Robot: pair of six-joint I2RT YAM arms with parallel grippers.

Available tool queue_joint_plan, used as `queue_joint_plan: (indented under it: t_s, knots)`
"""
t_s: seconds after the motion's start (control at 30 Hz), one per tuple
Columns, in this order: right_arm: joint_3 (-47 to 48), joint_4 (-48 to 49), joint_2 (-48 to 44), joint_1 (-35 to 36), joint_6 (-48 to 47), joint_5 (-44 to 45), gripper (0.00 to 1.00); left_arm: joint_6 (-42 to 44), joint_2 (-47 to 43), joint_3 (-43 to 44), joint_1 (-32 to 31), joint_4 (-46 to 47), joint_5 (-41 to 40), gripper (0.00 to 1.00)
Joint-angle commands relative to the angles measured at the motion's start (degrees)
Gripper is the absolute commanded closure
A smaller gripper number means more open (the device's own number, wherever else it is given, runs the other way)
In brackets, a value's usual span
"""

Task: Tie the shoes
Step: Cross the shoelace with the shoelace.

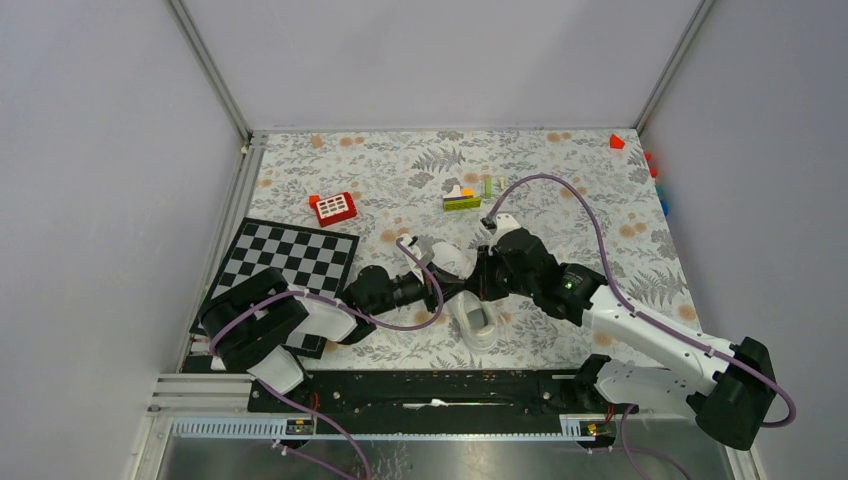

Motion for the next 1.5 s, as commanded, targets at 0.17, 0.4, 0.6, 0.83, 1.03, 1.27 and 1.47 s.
queue_joint_plan:
  t_s: [0.17,0.4,0.6,0.83,1.03,1.27,1.47]
  knots:
    - [0.3,-4.1,-1.8,0.2,-2.9,3.1,0.95,0.3,-2.8,0.3,1.3,4.7,4.6,1.0]
    - [1.6,-5.1,-0.9,0.2,-2.3,6.7,0.91,0.5,-3.8,-0.2,1.9,3.8,6.1,1.0]
    - [2.1,-4.1,-0.7,0.3,-1.4,7.7,0.86,0.7,-4.0,0.6,2.2,1.3,9.0,1.0]
    - [1.3,-2.6,-0.1,0.2,-0.5,6.1,0.77,1.4,-4.8,0.5,2.5,-0.9,9.7,1.0]
    - [0.9,-1.8,-0.9,0.2,0.7,5.3,0.64,1.4,-5.0,0.7,2.8,-1.5,9.8,1.0]
    - [-0.8,-2.4,-4.7,0.2,2.2,2.7,0.59,1.4,-4.9,1.5,2.9,-2.2,9.7,1.0]
    - [-2.2,-1.9,-7.5,0.5,4.4,0.2,0.59,1.3,-4.7,1.8,3.1,-2.5,9.5,1.0]
